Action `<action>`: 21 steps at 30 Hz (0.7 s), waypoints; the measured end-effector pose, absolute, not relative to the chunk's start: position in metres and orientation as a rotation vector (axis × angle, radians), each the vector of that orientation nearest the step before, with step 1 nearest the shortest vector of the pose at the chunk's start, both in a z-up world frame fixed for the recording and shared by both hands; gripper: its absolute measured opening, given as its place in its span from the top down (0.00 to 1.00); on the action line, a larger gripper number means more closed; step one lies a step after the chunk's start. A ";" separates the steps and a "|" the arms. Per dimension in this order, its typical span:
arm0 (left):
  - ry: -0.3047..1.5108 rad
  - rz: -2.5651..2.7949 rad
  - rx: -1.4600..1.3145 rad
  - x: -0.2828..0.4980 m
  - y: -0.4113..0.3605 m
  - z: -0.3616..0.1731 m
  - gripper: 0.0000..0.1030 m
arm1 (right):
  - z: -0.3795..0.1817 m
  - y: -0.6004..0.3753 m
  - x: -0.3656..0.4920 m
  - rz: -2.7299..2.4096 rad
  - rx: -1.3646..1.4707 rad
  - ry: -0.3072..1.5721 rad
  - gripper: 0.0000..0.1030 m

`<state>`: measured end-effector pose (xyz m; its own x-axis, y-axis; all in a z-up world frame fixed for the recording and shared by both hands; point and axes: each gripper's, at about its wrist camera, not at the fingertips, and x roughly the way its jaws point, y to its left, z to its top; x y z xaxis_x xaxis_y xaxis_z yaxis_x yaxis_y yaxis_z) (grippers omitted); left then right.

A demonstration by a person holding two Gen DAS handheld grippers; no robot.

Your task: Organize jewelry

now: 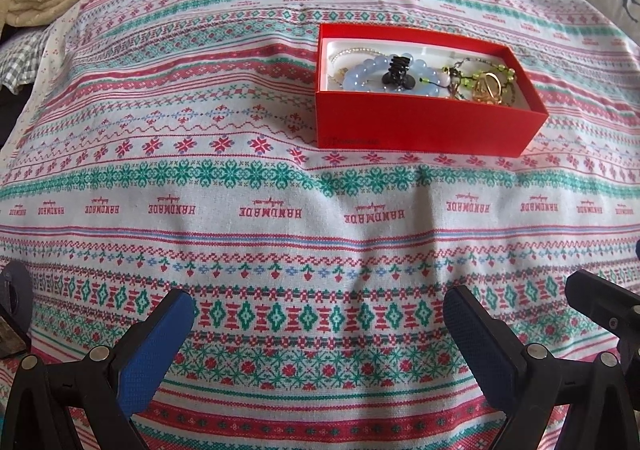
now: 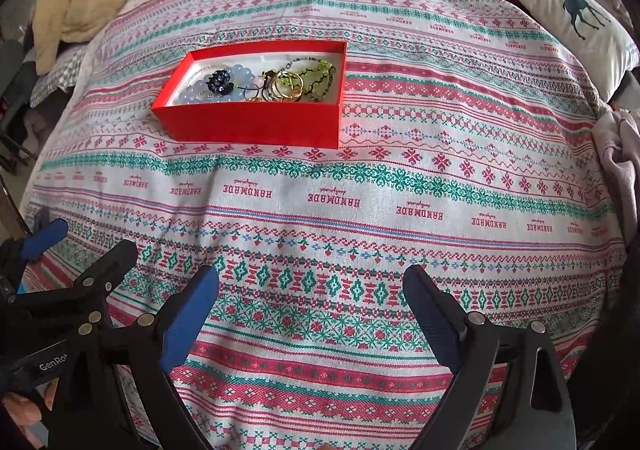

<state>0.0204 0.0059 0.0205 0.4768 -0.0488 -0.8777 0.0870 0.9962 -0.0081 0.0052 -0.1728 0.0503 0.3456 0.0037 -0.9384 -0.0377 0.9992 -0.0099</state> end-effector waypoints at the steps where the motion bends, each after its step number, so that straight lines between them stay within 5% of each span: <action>1: 1.070 -0.083 0.041 0.020 0.005 0.021 0.01 | 0.050 -0.173 0.005 0.027 -0.031 1.218 0.08; 21: 1.063 -0.085 0.045 0.017 0.002 0.022 0.01 | 0.051 -0.173 0.005 0.025 -0.031 1.218 0.08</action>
<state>0.0175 0.0019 0.0221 0.4830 -0.0480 -0.8743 0.0916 0.9958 -0.0041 0.0054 -0.1733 0.0510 0.3450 0.0021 -0.9386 -0.0359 0.9993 -0.0109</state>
